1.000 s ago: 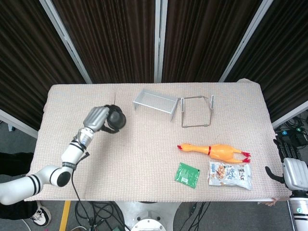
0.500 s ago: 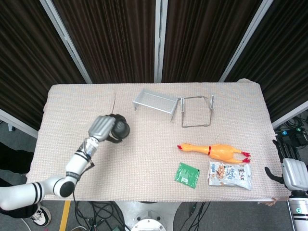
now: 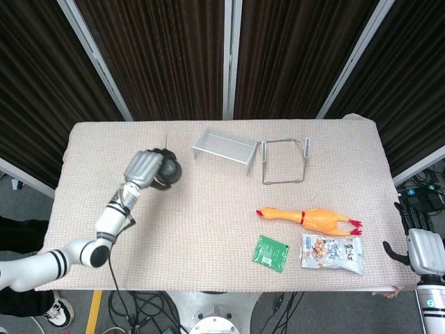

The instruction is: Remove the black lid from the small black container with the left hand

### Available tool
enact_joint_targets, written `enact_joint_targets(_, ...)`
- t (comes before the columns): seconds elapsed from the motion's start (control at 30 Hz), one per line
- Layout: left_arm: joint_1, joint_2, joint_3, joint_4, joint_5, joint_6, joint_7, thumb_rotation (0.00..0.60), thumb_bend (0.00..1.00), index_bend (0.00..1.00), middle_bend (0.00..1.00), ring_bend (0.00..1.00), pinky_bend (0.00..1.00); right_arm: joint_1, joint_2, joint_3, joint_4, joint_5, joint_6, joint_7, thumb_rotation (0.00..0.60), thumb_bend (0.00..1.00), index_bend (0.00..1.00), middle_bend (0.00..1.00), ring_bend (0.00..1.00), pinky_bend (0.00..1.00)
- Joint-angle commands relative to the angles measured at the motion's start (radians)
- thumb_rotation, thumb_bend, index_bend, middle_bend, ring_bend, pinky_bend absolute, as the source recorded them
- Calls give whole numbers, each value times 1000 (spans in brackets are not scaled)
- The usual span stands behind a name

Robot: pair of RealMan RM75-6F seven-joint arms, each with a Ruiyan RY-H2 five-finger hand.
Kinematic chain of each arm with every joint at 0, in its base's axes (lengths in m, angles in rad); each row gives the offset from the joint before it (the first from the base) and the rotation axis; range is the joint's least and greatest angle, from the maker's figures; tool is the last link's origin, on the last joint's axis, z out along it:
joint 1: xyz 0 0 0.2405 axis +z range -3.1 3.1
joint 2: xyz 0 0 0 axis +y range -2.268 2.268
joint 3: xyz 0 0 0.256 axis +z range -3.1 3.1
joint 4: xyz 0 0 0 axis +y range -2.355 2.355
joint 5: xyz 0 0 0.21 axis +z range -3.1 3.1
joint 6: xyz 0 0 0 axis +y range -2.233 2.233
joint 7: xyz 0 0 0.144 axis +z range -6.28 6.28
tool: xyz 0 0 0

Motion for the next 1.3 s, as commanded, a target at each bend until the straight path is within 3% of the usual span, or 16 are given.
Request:
enact_joint_targets(0.03, -50, -33, -46, 139, -183, -106, 7, 600, 256, 502, 513, 300, 372, -1, -1, 0, 4, 1, -1, 3, 600, 199, 0, 0, 0, 0)
enact_joint_targets(0.1, -31, -15, -26, 52, -147, -112, -12, 600, 256, 502, 513, 300, 372, 0, -2, -2, 6, 1, -5, 5, 600, 199, 0, 0, 0, 0)
enact_joint_targets(0.2, 19, 36, 11, -181, -54, -133, -81, 600, 257, 502, 513, 300, 372, 1, -3, -3, 6, -3, -5, 6, 600, 199, 0, 0, 0, 0)
enact_joint_targets(0.33, 91, 104, 96, -512, 167, -166, -163, 600, 256, 502, 513, 300, 373, 0, -4, -3, 7, -4, -3, 5, 600, 199, 0, 0, 0, 0)
enact_joint_targets(0.43, 115, 111, 149, -598, 299, -166, -193, 600, 257, 502, 514, 301, 376, 0, -4, -4, 8, -5, -5, 8, 600, 199, 0, 0, 0, 0)
enact_joint_targets(0.57, 109, 82, 116, -480, 281, -116, -204, 600, 257, 502, 515, 301, 376, 0, -4, -3, 12, -5, -4, 13, 600, 199, 0, 0, 0, 0)
enact_joint_targets(0.83, 19, 9, -20, -65, 35, -68, -137, 600, 257, 502, 515, 301, 375, 5, -10, -5, 14, -1, -18, 5, 600, 199, 0, 0, 0, 0)
enact_joint_targets(1.03, -5, -85, -41, 160, -32, 2, -89, 600, 257, 499, 515, 301, 375, 4, -8, -4, 12, 1, -16, 4, 600, 200, 0, 0, 0, 0)
enact_joint_targets(1.13, 4, -94, -40, 160, -28, -6, -119, 600, 257, 497, 515, 301, 375, 4, -7, -3, 12, 2, -16, 5, 600, 199, 0, 0, 0, 0)
enact_joint_targets(1.3, 54, -49, 16, -25, 113, 34, -186, 600, 257, 497, 515, 301, 374, 7, -13, -6, 18, 2, -26, 5, 600, 200, 0, 0, 0, 0)
